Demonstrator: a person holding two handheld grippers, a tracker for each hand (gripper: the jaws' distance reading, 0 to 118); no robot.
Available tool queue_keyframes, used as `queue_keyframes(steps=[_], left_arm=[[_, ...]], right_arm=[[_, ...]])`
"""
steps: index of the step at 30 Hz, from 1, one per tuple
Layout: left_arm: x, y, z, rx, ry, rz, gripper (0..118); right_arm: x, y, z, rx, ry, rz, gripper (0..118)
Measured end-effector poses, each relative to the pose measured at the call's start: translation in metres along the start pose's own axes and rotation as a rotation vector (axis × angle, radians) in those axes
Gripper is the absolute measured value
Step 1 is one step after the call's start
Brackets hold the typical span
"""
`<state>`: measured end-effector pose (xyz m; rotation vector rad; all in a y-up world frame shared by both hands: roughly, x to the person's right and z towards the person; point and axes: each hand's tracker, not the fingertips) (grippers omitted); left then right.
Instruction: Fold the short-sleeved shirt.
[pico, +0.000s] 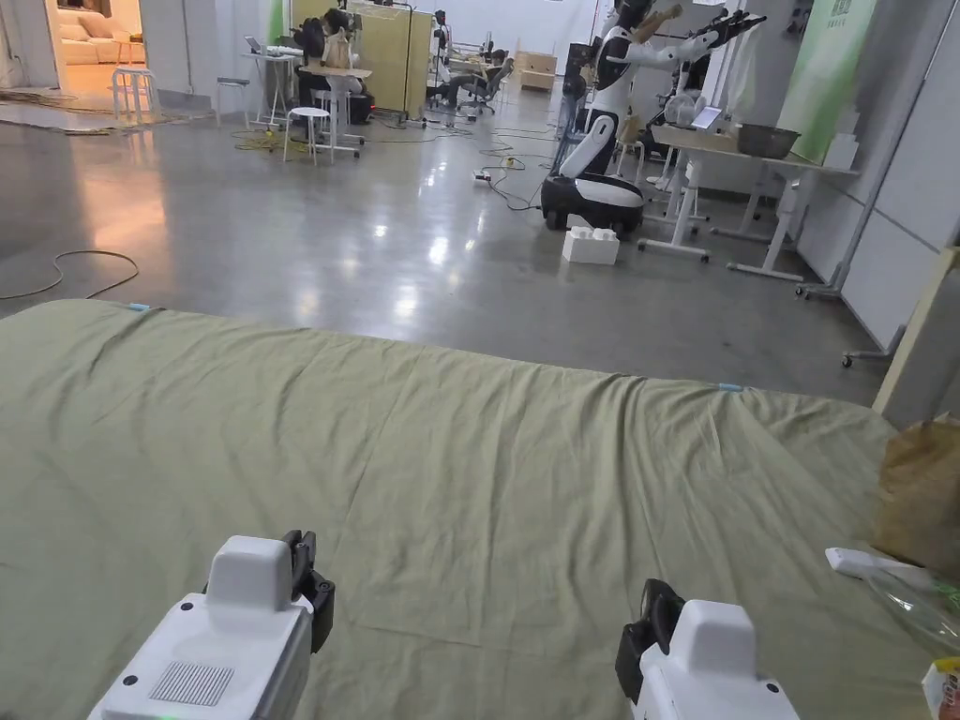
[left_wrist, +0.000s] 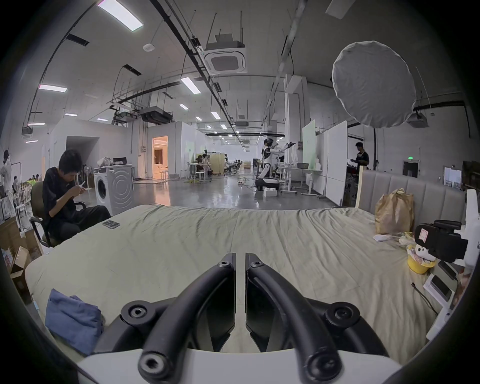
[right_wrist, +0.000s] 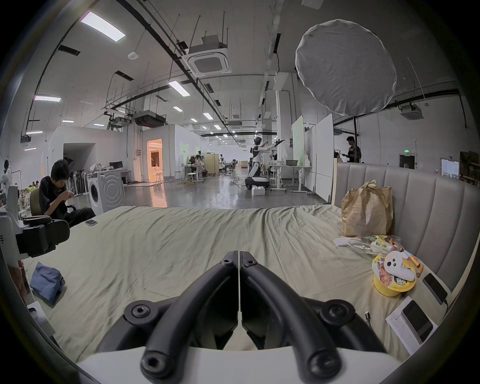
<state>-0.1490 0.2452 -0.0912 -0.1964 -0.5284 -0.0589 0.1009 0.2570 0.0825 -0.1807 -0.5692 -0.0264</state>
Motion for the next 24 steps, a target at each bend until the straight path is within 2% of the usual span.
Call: queue_keyframes(steps=[8,10,11,13,14,16,19,23,24], left_arm=[[0.006,0.005,0.001,0.011,0.015,-0.031,6],[0.007,0.005,0.001,0.013,0.019,-0.038,12],[0.008,0.005,0.000,0.011,0.023,-0.047,25],[0.008,0.005,0.000,0.007,0.029,-0.060,51],[0.008,0.004,0.000,0.008,0.029,-0.061,64],[0.006,0.003,0.001,0.017,0.035,-0.059,70],[0.005,0.003,0.001,0.017,0.049,-0.061,72],[-0.001,0.005,0.003,0.017,0.051,-0.039,88],[-0.003,0.005,0.004,0.019,0.048,-0.032,92]], right_arm=[[0.007,0.000,-0.001,-0.003,-0.015,-0.002,2],[0.007,0.000,-0.001,-0.001,-0.024,-0.001,4],[0.007,-0.001,-0.001,0.001,-0.032,0.005,19],[0.007,-0.001,-0.001,0.004,-0.045,0.015,60],[0.007,-0.002,-0.002,0.001,-0.048,0.015,76],[0.009,-0.004,-0.003,0.006,-0.071,0.012,79],[0.010,-0.004,-0.003,0.000,-0.083,0.019,81],[0.015,-0.005,-0.005,-0.020,-0.092,-0.016,102],[0.017,-0.004,-0.005,-0.017,-0.089,-0.015,104]])
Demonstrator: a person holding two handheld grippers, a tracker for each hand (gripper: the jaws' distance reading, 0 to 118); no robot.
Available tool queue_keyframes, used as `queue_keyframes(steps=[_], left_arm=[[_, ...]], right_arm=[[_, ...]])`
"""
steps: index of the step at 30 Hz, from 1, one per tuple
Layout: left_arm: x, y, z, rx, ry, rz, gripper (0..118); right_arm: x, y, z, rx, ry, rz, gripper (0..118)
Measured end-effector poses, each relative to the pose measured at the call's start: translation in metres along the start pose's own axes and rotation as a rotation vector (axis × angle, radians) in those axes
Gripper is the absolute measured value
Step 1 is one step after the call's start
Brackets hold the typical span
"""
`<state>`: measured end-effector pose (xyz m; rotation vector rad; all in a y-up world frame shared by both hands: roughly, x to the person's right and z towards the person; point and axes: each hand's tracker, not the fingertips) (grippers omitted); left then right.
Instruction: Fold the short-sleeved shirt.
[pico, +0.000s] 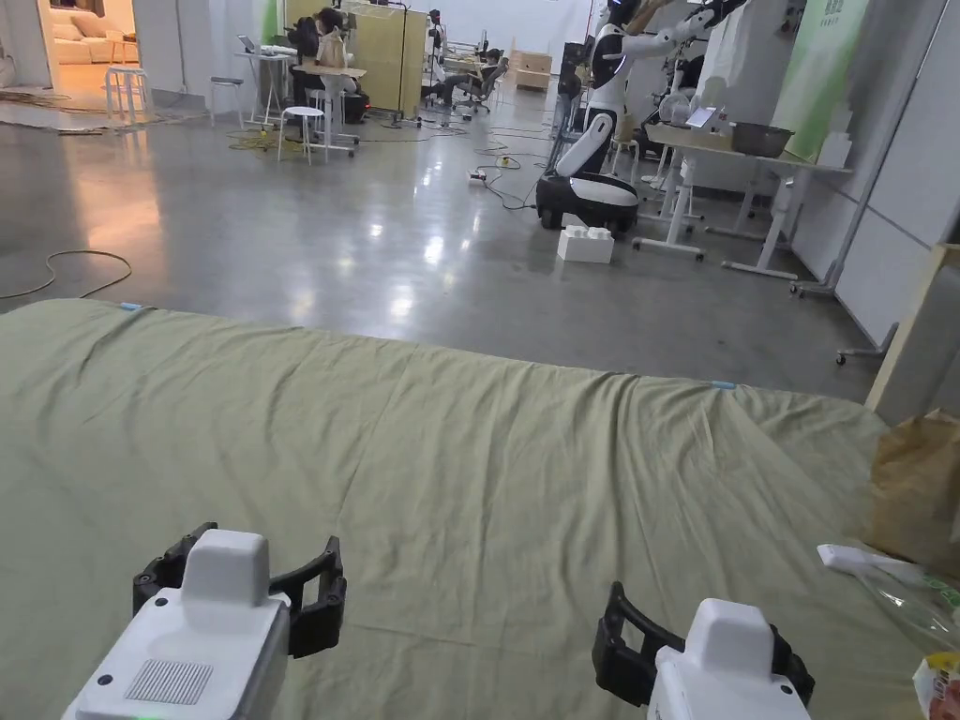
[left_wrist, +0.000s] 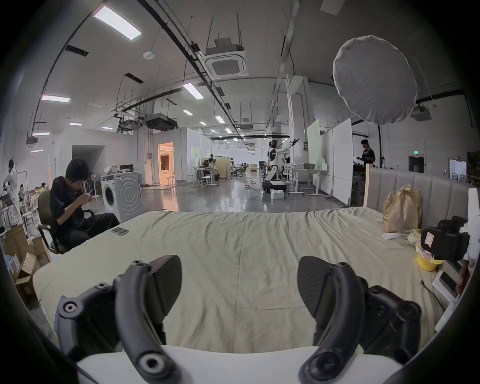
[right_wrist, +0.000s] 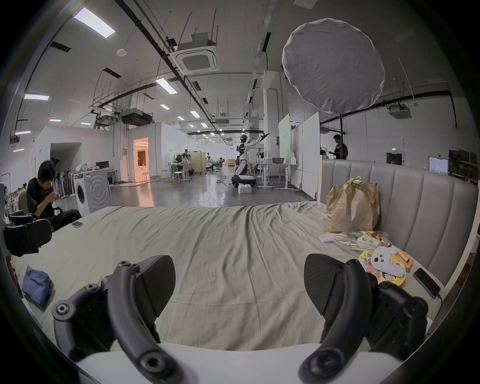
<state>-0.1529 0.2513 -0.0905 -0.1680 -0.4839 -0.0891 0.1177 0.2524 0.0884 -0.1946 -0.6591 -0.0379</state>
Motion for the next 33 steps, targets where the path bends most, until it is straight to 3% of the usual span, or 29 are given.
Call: queue_keyframes(steps=[8,11,17,22,30,33], left_arm=[[0.000,-0.001,-0.006,-0.026,0.001,0.033,105],[0.002,-0.002,-0.007,-0.025,-0.002,0.028,106],[0.009,-0.004,-0.009,-0.011,0.007,0.006,109],[0.013,-0.004,-0.010,-0.014,0.017,0.004,110],[0.016,0.004,-0.009,-0.028,0.033,0.074,111],[0.019,0.004,-0.010,-0.034,0.017,0.075,111]], right_arm=[[0.008,-0.002,-0.007,-0.041,0.021,-0.046,106],[0.007,-0.001,-0.008,-0.038,0.017,-0.033,112],[0.007,0.002,-0.012,-0.027,0.077,-0.049,113],[0.003,0.010,-0.017,-0.060,-0.005,-0.053,113],[0.001,0.022,-0.024,-0.161,-0.016,-0.150,113],[-0.006,0.026,-0.025,-0.191,-0.020,-0.141,113]])
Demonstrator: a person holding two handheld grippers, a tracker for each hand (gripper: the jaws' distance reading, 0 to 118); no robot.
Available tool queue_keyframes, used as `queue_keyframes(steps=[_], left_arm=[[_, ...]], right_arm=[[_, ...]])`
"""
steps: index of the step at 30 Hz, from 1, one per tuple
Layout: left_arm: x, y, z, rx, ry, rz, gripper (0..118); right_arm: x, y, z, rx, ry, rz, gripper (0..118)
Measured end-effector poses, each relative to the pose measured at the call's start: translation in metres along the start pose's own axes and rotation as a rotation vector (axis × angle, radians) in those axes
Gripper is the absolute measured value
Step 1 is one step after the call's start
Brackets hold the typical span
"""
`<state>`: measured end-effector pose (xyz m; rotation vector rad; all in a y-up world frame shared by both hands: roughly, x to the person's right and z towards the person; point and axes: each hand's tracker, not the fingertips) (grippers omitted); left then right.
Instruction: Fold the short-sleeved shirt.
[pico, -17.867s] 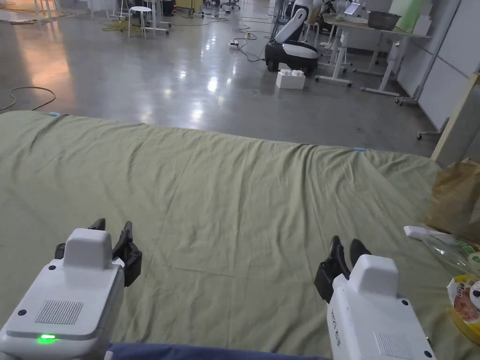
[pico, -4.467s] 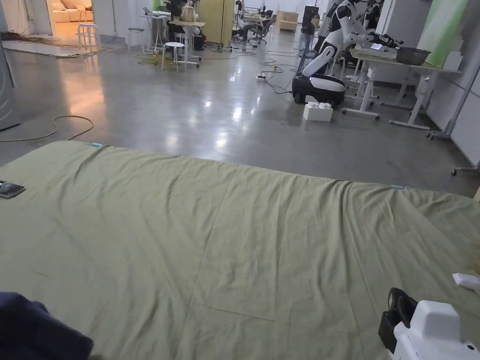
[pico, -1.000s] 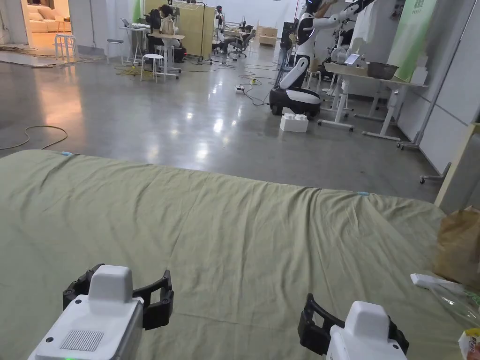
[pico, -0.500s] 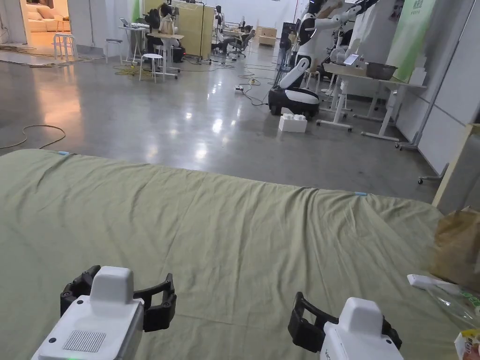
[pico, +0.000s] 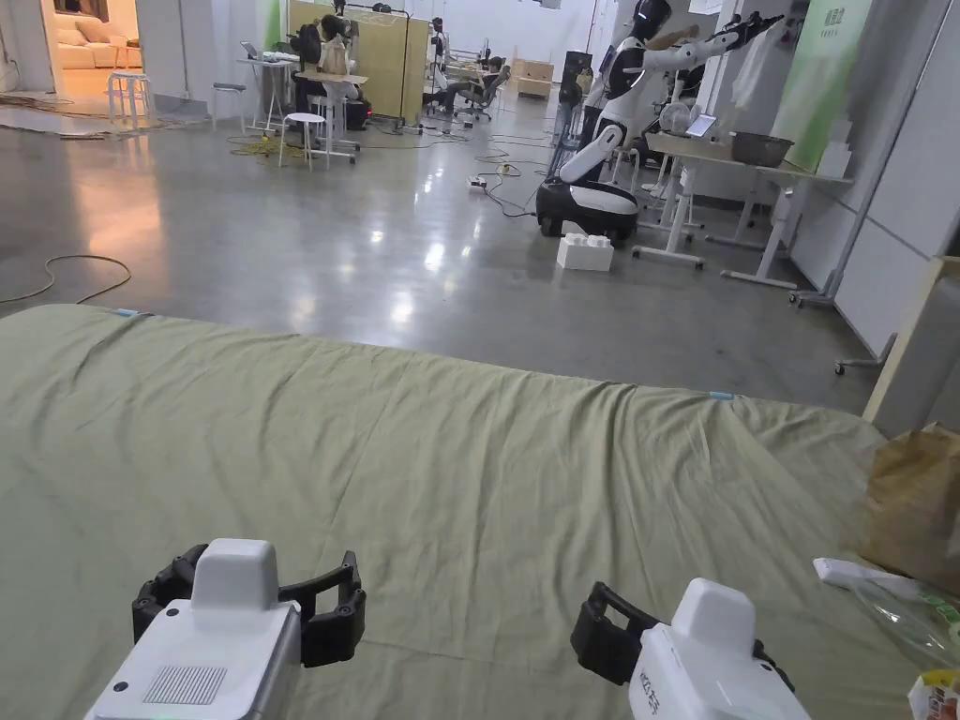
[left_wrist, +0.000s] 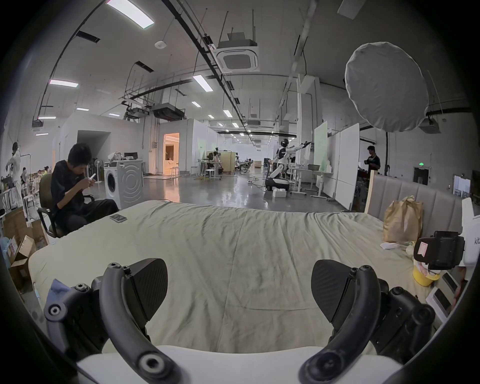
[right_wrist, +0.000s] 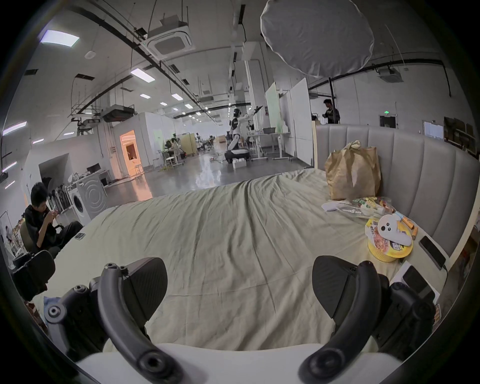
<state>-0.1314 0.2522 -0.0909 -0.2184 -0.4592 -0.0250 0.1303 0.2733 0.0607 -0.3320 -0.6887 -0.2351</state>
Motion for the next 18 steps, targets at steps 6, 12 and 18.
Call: queue_keyframes(steps=[6,12,18], left_arm=[[0.000,0.003,-0.001,0.003,0.000,-0.014,111],[-0.007,0.004,-0.005,-0.004,0.011,-0.011,111],[-0.012,0.003,-0.008,-0.022,0.018,-0.015,111]], right_arm=[[-0.011,0.005,-0.004,-0.050,-0.035,0.027,113],[-0.014,0.004,-0.005,-0.029,-0.052,0.075,113],[-0.012,0.010,-0.007,-0.053,-0.017,0.040,113]])
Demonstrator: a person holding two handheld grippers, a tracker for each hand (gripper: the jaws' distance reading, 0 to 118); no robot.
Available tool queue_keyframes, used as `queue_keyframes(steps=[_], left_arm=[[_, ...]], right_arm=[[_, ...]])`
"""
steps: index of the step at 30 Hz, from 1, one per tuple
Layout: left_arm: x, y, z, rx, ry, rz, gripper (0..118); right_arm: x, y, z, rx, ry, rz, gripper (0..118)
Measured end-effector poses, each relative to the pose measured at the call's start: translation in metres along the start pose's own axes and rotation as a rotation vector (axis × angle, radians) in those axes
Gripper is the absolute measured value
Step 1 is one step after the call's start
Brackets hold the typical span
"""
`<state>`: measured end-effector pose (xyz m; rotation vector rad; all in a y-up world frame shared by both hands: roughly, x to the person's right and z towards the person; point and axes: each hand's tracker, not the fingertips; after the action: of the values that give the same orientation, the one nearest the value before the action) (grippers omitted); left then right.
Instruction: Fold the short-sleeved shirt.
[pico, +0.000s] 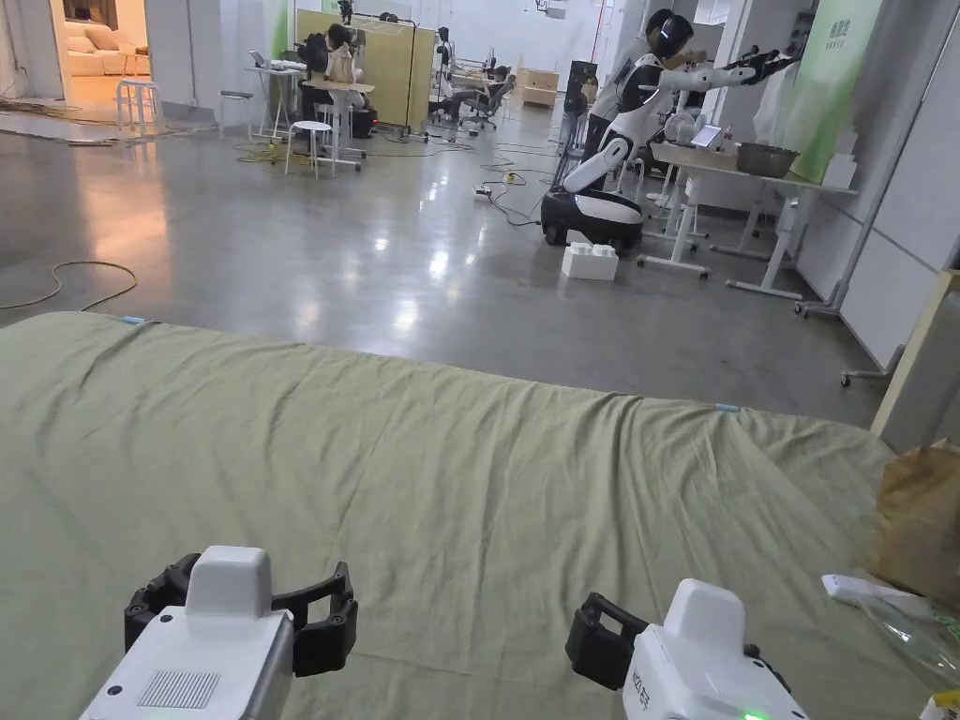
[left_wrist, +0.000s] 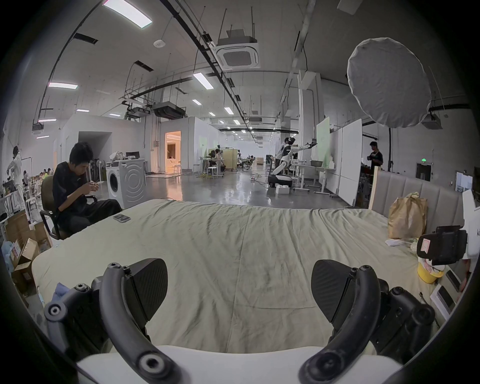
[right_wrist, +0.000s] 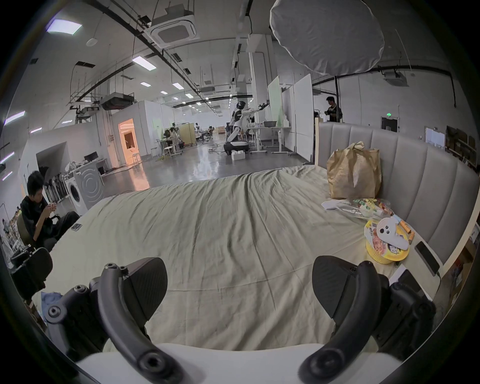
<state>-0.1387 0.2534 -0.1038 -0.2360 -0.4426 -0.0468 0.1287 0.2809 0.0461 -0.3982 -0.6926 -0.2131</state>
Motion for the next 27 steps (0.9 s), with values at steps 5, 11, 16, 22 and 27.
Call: queue_keyframes(steps=[5,11,16,22,27], left_arm=[[-0.001,0.000,-0.001,-0.011,0.001,-0.012,111],[-0.004,0.001,-0.004,-0.007,-0.005,-0.011,111],[-0.006,0.002,-0.005,-0.017,-0.008,0.014,111],[-0.009,0.002,-0.006,-0.007,-0.021,0.033,111],[-0.010,0.004,-0.007,0.006,-0.023,0.042,111]], right_arm=[[0.001,0.003,0.000,-0.020,0.034,-0.003,113],[0.003,0.007,0.000,-0.012,0.034,0.006,113],[0.005,0.008,0.001,-0.016,0.006,-0.036,113],[0.012,0.003,-0.007,-0.010,0.139,-0.099,113],[0.041,-0.004,-0.010,0.069,0.222,-0.072,113]])
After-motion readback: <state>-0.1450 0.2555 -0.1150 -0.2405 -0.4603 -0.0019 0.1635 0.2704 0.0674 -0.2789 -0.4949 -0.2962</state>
